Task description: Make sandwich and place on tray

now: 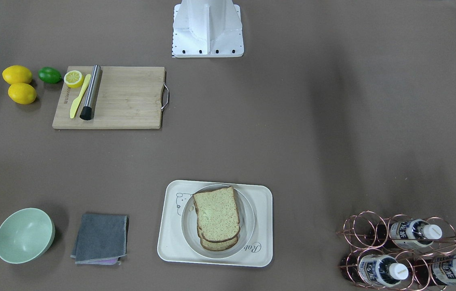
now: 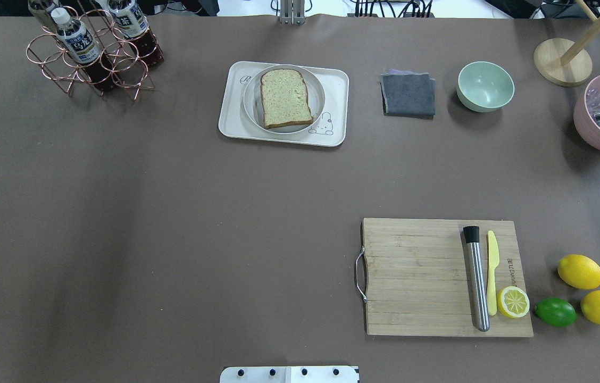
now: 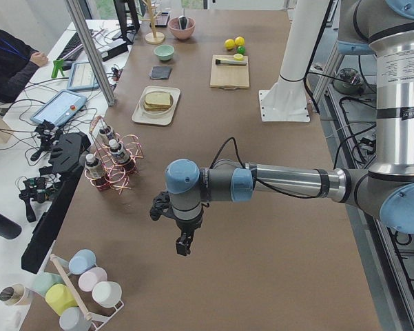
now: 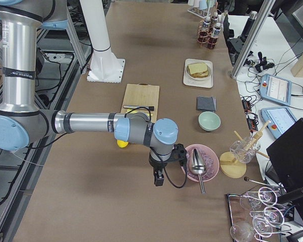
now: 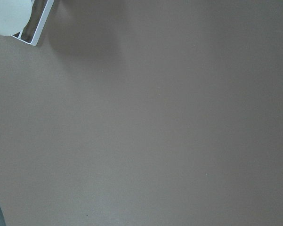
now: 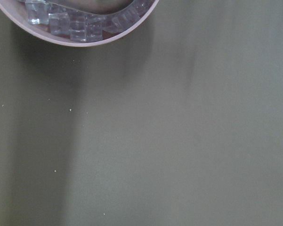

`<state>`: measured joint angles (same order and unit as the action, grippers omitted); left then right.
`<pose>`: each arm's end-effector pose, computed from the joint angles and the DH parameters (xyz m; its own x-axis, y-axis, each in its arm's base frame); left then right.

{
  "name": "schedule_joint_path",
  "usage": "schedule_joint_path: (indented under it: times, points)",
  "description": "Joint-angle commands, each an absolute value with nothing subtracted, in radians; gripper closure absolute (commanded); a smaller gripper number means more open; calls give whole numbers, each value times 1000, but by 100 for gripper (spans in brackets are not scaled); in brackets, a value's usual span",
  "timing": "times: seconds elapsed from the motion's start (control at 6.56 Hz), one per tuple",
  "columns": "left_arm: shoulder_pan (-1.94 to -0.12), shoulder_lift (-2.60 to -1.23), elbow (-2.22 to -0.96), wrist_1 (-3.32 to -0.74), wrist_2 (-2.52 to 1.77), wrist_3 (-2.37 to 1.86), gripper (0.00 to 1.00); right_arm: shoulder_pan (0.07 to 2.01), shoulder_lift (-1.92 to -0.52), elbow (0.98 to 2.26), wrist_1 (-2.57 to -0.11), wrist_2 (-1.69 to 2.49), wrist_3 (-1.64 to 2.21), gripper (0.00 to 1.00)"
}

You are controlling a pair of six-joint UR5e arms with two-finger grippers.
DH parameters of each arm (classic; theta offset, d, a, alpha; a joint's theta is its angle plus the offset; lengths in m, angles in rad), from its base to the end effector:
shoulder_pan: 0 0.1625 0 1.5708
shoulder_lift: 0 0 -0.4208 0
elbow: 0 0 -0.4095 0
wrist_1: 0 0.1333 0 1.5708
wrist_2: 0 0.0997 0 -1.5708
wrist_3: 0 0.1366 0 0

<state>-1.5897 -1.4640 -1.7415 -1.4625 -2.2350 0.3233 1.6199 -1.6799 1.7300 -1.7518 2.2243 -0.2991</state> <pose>-0.0578 -0.4576 0.6666 0.7520 0.2773 -0.5980 -0.2320 0.9605 0.1536 0.0722 -0.4448 0.6808 0.7684 -0.1788 0.6145 0.1860 0.9811 0.0529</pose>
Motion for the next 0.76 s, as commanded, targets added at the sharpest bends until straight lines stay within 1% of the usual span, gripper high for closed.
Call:
schedule_joint_path:
  times: [0.0, 0.61]
  points:
    - [-1591, -1462, -1729, -1462, -2235, 324, 1, 1620, -1677, 1736, -1750, 2224, -299, 0]
    - [-1591, -1454, -1727, -1465, -2237, 325, 1, 1620, -1678, 1727, -1752, 2218, -299, 0]
